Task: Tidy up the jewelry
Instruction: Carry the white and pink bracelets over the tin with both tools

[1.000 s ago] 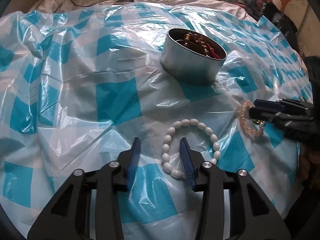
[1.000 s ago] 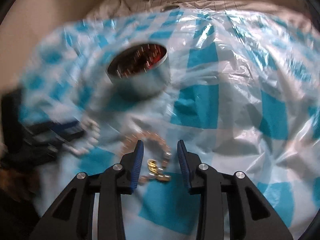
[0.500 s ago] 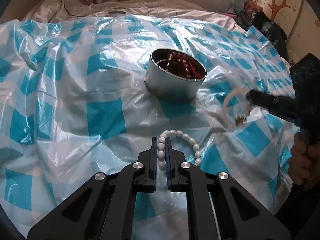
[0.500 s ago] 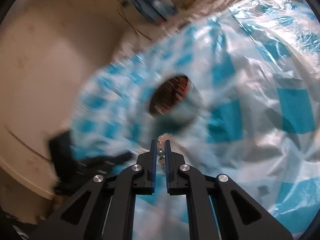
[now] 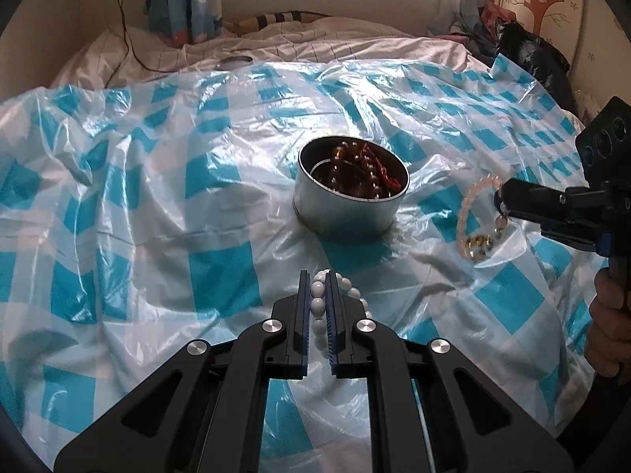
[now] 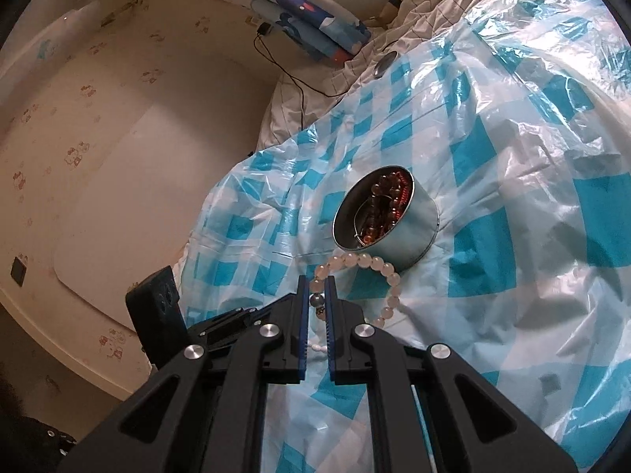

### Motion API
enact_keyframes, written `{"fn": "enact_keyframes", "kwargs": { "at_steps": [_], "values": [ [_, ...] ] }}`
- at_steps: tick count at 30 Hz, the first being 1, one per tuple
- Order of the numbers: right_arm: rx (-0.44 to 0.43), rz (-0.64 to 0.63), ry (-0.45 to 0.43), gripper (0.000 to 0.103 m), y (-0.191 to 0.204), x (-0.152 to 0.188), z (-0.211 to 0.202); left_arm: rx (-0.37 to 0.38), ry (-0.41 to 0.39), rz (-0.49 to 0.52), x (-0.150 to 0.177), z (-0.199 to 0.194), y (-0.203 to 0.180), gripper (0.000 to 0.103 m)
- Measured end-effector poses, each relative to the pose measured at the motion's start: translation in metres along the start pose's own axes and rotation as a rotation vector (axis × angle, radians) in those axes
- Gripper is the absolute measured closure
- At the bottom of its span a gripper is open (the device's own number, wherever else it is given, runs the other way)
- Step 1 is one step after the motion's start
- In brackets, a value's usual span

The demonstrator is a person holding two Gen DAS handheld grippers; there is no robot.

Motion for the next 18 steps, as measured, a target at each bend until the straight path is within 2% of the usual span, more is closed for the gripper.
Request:
{"fn": "enact_keyframes", "kwargs": {
  "at_steps": [7,18],
  "values": [
    [0.002,-0.01,0.026,0.095,0.001,0.002,0.007,-0.019,-0.042,0.001,-0.012,-0.008,-0.001,0.096],
    [-0.003,-0.012,0.027,0.095,0.002,0.0,0.012,-0.004,-0.075,-0.004,-0.028,-0.016,-0.01,0.096]
  ]
}}
Point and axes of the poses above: each gripper's, at about its wrist camera, not at the fingertips, and z roughly the way its jaws point, y to its left, x to its underside, the point moved 10 cm from there along z, roughly the way its jaws point, and after that the axes turned 14 degrees about -x, right-handed, at the moved point
